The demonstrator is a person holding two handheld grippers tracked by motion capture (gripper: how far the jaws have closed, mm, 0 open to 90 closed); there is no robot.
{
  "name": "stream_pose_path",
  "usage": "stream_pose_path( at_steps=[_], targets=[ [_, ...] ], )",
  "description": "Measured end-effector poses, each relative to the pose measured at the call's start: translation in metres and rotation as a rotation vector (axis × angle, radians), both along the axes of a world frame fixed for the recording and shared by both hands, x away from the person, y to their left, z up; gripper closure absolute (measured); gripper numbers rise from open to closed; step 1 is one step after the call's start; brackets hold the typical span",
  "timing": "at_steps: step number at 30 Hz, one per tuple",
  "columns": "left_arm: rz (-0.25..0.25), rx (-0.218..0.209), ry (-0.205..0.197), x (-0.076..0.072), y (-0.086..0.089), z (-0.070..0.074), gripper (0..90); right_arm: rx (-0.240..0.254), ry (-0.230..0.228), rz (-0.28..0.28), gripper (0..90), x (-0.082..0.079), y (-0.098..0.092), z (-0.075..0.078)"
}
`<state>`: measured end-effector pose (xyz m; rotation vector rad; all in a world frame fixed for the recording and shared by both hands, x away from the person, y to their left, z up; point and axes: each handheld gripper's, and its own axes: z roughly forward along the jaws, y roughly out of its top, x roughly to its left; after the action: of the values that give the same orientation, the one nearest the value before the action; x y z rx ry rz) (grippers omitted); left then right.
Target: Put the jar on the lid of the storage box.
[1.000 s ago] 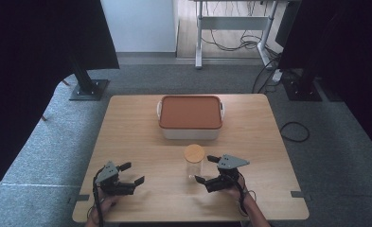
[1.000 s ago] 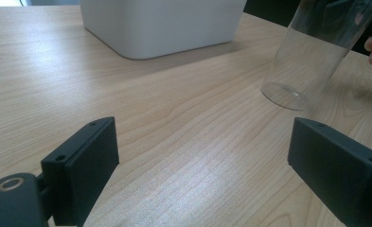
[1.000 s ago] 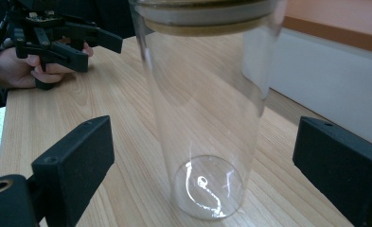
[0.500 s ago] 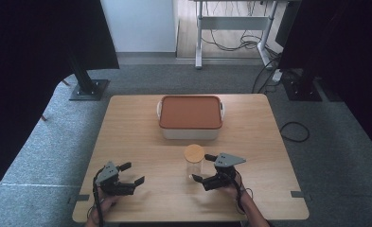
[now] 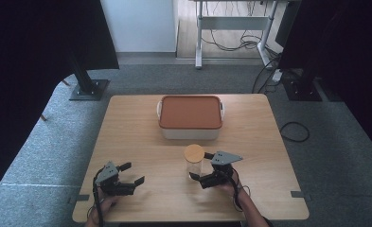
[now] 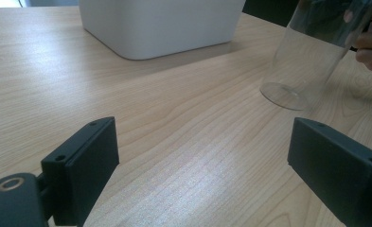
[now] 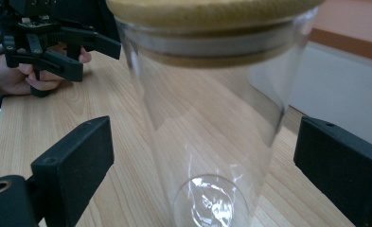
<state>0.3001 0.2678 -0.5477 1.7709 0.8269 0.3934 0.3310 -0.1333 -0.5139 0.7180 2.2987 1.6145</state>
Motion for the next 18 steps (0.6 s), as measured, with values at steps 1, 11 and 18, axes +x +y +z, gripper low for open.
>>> stream_pose_path(
  at_steps=[1,11,18],
  targets=[
    [0.000,0.000,0.000,0.0000,0.0000,0.0000,9.3,0.000,0.000,-0.001,5.5,0.0003,0.0007,0.0005],
    [-0.002,0.000,-0.001,0.0000,0.0006,0.0000,9.3,-0.011,0.000,-0.002,5.5,0.0053,0.0052,0.0010],
    [-0.002,-0.001,0.001,0.0001,0.0007,0.0000,9.3,-0.008,0.000,-0.008,5.9,0.0085,0.0072,0.0003]
  ],
)
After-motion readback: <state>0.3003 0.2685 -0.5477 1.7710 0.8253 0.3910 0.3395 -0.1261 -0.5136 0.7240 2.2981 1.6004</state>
